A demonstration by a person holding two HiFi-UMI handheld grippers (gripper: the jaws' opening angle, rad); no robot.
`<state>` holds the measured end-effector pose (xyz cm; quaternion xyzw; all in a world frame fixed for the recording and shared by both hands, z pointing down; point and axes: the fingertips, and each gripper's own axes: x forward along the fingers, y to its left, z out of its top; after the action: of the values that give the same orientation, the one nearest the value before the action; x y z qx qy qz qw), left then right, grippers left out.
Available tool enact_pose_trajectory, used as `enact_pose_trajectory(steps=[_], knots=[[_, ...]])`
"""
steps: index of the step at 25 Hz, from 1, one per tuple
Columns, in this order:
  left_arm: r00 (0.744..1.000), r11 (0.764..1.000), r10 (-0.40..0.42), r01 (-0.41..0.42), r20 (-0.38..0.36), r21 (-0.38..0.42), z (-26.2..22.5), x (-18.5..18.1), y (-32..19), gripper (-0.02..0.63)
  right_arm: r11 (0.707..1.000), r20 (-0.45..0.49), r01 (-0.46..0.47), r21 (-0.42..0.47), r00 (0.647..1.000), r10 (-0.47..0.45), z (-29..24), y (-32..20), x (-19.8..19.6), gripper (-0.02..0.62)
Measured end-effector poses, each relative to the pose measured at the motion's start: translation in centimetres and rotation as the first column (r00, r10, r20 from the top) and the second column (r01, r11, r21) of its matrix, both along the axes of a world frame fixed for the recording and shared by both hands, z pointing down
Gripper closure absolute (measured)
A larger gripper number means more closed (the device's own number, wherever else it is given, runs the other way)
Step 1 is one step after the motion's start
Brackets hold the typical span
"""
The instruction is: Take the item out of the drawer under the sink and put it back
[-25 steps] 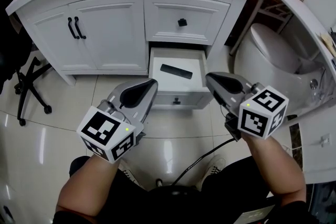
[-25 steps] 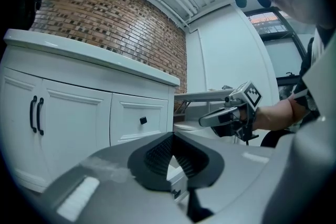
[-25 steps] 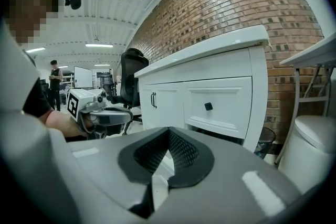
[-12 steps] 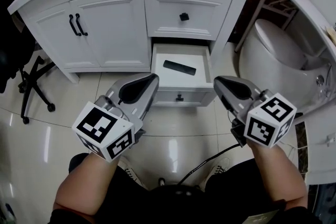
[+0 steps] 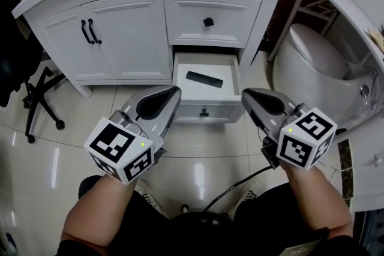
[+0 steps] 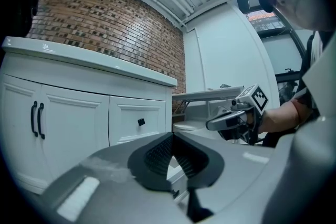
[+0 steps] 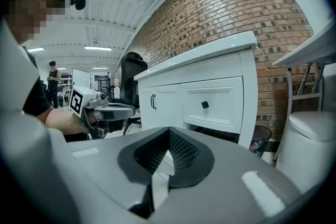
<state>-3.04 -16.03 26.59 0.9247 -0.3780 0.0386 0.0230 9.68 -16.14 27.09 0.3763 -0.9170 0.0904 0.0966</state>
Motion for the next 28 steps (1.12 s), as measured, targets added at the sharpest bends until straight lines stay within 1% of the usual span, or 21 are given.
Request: enact_pose_trajectory(steps=[4,10,16,22,25,28], knots=[[1.0,1.0,-0.011,0.011,-0.002,0.005,-0.1,-0.2,0.0,0.601,1.0,0.007,-0.006,0.002,1.0,0.006,-0.2,0.1,0.2,0.588],[1.0,1.0,-0.005,0.005,-0.001,0.012,-0.7,0.1,0.8,0.601,1.0,0.024,-0.005,0.003,1.0,0.004,-0.6,0.9,0.4,0.588],[1.0,1.0,0.002,-0.002,-0.002,0.03,-1.6,0.2,3.2,0.601,1.0,0.046,0.003,0.006,0.999,-0.003,-1.5,3.3,0.5,0.588],[1.0,1.0,0.002,-0.002,-0.008,0.023,-1.8,0.2,5.3,0.601,1.0,0.053,0.004,-0.003,0.999,-0.004,-1.7,5.9,0.6,0.588],[1.0,0.999,0.006,-0.006,-0.009,0.036,-2.0,0.1,5.9,0.601,1.0,0.064,0.011,-0.003,0.998,-0.011,-2.0,6.9,0.3,0.589],[1.0,0.999,-0.005,0.005,-0.01,0.031,-1.9,-0.2,6.1,0.6,1.0,0.053,0.003,0.006,0.999,-0.004,-1.9,7.3,0.4,0.589]])
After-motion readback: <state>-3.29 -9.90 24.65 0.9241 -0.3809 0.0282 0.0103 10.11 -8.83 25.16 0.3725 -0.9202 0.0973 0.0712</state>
